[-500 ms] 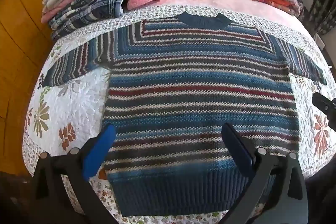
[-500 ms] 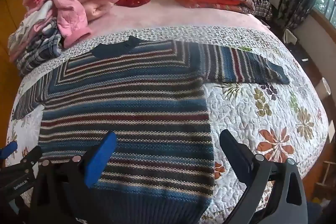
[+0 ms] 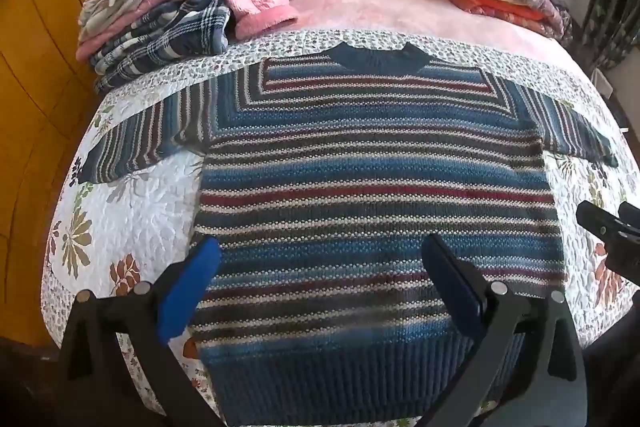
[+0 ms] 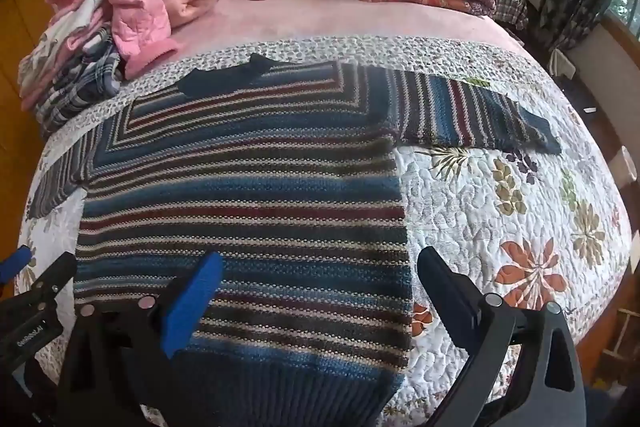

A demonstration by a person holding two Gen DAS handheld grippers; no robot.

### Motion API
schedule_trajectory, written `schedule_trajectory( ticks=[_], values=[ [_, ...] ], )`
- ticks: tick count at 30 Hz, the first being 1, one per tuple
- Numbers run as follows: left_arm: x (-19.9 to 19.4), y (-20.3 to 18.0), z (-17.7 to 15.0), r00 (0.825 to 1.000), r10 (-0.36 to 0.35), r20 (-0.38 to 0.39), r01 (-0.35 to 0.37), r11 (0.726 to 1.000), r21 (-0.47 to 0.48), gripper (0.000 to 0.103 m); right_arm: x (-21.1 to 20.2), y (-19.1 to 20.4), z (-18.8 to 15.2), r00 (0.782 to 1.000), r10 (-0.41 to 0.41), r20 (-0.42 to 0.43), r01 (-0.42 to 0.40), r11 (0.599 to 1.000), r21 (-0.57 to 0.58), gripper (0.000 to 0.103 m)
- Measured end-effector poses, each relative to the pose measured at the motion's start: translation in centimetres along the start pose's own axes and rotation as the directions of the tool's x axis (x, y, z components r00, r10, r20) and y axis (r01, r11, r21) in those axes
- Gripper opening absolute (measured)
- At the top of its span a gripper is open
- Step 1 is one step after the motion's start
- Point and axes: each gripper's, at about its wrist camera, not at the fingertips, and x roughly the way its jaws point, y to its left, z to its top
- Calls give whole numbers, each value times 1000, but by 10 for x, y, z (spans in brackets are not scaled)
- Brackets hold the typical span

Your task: Fold small clothes

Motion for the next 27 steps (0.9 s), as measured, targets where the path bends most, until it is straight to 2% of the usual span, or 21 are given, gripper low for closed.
schedule_trajectory(
  ticks=[1,27],
  values=[
    [0,0,0,1000,0,1,0,1000,-2,100,4,-11,13,1000,10,-13,-11,1000,-1,98],
    [3,-1,-1,1000,10,3,-10,1000,-4,100,2,-11,13,1000,-8,17,8,1000,-10,99]
  ],
)
